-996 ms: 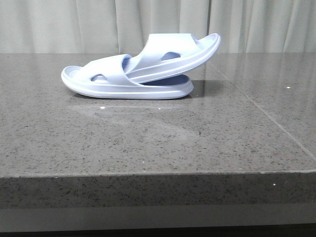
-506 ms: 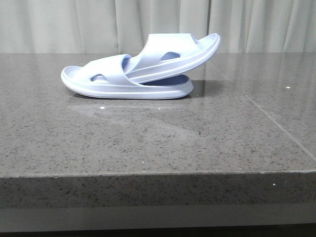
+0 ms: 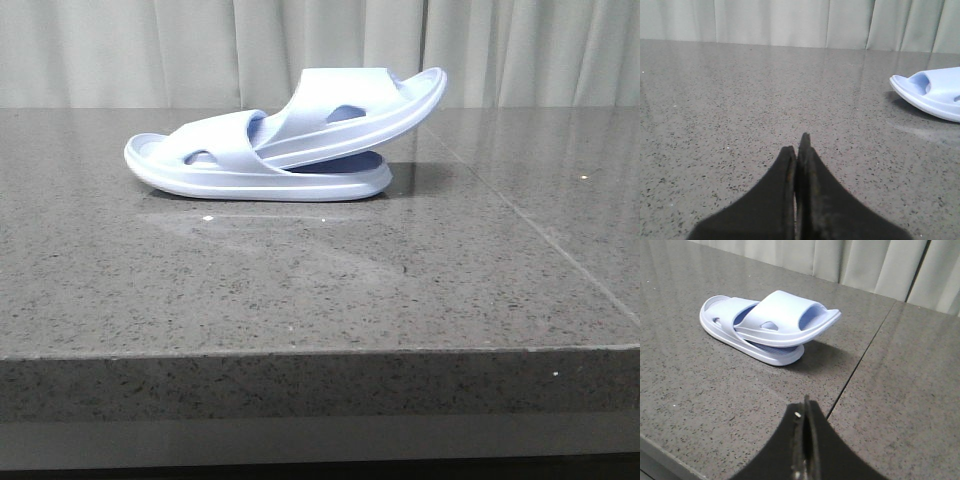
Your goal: Insert blue slippers together front up
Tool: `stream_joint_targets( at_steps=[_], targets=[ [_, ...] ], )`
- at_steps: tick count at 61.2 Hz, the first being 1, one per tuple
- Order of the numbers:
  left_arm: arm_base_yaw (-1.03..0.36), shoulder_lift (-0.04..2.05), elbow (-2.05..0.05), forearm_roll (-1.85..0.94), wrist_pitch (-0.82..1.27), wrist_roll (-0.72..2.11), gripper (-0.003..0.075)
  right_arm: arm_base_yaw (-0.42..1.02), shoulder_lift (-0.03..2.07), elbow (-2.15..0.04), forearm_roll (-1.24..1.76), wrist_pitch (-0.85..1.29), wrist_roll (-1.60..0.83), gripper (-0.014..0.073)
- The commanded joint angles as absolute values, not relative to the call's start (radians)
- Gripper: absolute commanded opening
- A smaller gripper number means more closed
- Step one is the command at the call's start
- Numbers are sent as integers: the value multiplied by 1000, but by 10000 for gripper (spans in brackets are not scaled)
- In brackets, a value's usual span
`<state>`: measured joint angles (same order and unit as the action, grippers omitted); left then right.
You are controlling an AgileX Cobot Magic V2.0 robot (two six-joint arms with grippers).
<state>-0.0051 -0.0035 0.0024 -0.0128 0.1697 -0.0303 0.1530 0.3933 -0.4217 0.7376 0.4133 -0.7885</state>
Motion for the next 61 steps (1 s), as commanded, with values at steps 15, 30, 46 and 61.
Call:
stream_joint_targets(
  at_steps=[15,30,46,61],
  targets=[
    [-5,-21,10,-21,80,-39,-20,185,360,-327,238,168,-116,-117],
    [-5,-19,10,-21,80,-39,-20,185,245,-153,114,-12,46,-117],
    [-5,-19,10,-21,80,-39,-20,126,37,8,121,-11,46,-117],
    [-5,-19,10,-21,80,-39,-20,110,-27,21,121,65,46,-117]
  ],
)
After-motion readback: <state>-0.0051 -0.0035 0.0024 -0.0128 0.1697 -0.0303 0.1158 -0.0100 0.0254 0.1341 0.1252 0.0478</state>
